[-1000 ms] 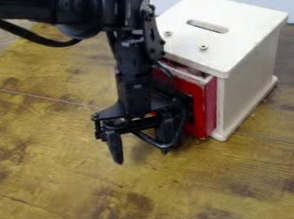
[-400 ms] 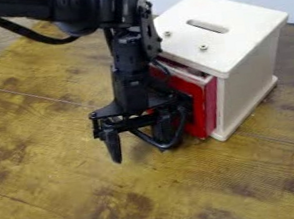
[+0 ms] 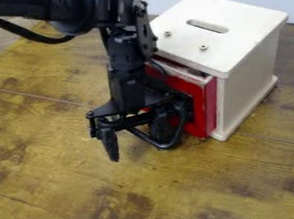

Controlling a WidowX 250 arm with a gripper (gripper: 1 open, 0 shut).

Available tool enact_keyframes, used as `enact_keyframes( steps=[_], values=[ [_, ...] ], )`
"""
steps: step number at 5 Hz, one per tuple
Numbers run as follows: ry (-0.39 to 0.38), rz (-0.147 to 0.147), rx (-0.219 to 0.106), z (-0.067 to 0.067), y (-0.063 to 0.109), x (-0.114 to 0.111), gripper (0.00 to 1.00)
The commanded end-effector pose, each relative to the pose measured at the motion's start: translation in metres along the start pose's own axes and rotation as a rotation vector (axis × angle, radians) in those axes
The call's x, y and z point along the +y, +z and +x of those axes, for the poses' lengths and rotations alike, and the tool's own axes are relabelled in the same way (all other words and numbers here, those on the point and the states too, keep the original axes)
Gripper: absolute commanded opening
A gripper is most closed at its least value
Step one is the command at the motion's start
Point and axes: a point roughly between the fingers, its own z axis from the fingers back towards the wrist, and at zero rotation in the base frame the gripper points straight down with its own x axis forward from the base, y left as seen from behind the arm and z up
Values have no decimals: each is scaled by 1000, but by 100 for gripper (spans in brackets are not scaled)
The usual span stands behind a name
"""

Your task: Close the drawer

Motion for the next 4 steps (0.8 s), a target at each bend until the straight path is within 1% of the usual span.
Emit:
enact_keyframes(
  steps=[1,2,3,4],
  values=[
    [18,-45,-41,12,18,4,100],
    [37,-48,-39,4,15,-1,100],
    [53,-51,-36,-5,17,-7,100],
    [59,-58,-39,-2,19,-4,100]
  ],
)
